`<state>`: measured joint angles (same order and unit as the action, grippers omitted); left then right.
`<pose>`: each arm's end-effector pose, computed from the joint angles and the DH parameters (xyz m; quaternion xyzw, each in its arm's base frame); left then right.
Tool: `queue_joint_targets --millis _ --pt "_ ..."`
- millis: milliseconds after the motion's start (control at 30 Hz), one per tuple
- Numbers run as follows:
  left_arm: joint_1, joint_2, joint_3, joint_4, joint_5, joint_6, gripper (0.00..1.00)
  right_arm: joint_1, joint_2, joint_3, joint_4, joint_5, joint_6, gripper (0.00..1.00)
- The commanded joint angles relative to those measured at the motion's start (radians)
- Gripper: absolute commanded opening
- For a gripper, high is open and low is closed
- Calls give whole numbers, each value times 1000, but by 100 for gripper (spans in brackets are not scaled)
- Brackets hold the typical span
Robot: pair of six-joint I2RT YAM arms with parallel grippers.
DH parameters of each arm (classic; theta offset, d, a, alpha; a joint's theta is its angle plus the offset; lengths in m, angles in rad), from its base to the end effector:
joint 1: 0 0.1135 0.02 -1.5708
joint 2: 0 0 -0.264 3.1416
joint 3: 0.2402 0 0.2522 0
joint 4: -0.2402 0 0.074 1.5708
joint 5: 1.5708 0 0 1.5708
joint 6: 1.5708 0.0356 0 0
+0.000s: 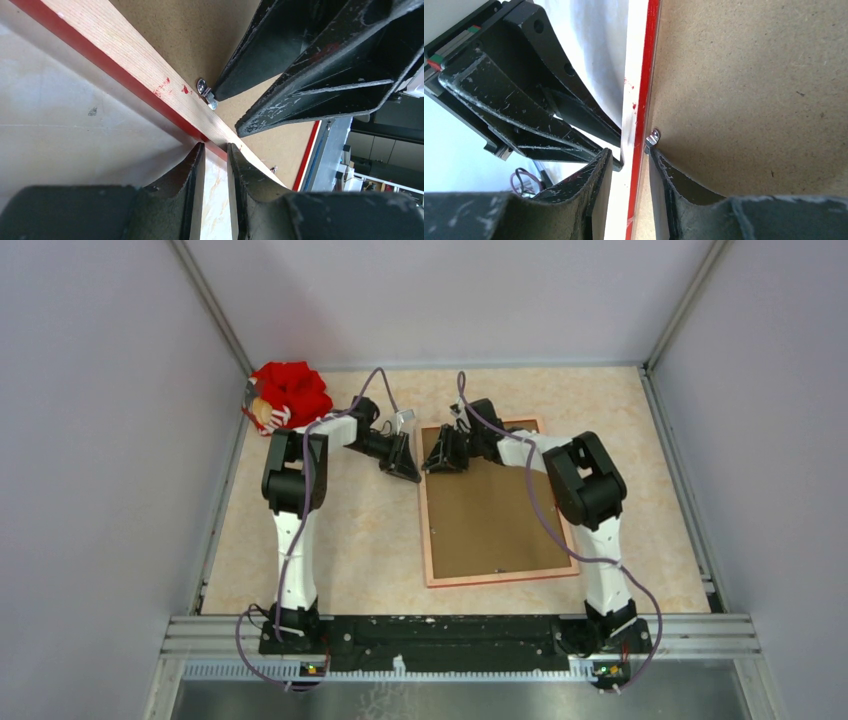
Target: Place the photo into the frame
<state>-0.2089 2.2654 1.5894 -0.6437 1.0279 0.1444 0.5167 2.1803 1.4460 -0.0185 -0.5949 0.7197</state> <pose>0.4247 -0.1212 0.1204 0.2124 0.8397 -0.4910 0.0933 0.3976 0.2489 0.1396 -0.0271 0.8845 0.4395 0.1540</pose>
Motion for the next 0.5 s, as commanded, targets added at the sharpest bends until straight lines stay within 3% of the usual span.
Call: queue_joint_targets --millis 0,200,467 --pt "-12 17 27 5 -27 23 28 5 21 8 79 -19 54 33" --pt "-14 38 41 -7 -32 35 29 25 26 -50 179 -13 154 31" --pt "-20 58 59 -25 -40 53 28 50 13 -214 456 71 386 29"
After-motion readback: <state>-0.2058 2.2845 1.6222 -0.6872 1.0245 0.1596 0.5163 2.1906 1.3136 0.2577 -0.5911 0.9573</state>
